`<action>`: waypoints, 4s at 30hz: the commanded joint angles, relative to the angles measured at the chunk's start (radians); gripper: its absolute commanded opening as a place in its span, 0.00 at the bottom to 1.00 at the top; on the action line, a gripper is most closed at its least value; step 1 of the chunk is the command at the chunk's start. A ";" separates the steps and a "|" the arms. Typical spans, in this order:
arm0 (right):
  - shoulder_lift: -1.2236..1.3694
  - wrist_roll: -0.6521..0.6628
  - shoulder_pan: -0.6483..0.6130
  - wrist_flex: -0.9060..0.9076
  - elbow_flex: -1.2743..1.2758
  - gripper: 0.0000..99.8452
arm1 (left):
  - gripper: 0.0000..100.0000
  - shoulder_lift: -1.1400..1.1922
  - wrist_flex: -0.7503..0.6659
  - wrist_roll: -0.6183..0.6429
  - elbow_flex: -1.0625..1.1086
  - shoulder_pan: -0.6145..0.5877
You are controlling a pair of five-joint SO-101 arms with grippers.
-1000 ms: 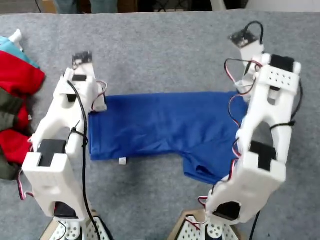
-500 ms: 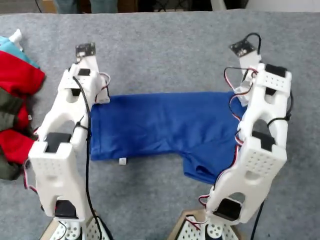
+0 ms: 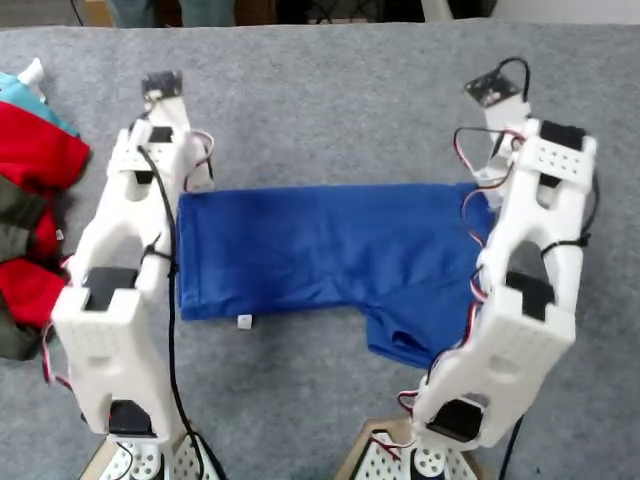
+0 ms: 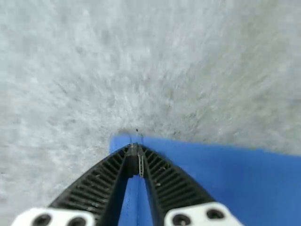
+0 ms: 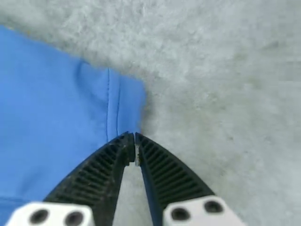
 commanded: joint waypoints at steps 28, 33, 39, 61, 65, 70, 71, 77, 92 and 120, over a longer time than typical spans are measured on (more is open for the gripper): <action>-0.351 0.097 0.046 -0.342 0.737 0.01 | 0.03 -0.560 -0.107 -0.110 0.849 0.071; -0.355 0.097 0.081 -0.377 0.756 0.01 | 0.03 -0.562 -0.055 -0.144 0.845 0.074; -0.358 0.097 0.075 -0.371 0.743 0.01 | 0.03 -0.562 0.021 -0.224 0.845 0.079; -0.200 0.094 0.084 -0.230 0.565 0.01 | 0.03 -0.559 -0.069 -0.226 0.878 0.054; -0.318 0.095 0.049 -0.132 0.536 0.01 | 0.03 -0.638 0.026 -0.226 0.829 0.056; -0.519 0.183 -0.018 -0.005 0.542 0.01 | 0.03 -0.784 0.110 -0.226 0.796 0.058; -0.559 0.218 -0.032 0.037 0.542 0.01 | 0.03 -0.810 0.115 -0.226 0.799 0.058; -0.754 0.543 -0.060 0.239 0.634 0.02 | 0.03 -0.908 0.143 -0.226 0.845 0.056; -1.178 0.936 -0.052 0.127 1.374 0.21 | 0.03 -0.905 0.133 -0.226 0.935 -0.013; -1.187 0.979 -0.048 -0.215 1.664 0.07 | 0.03 -0.905 0.137 -0.224 0.934 -0.039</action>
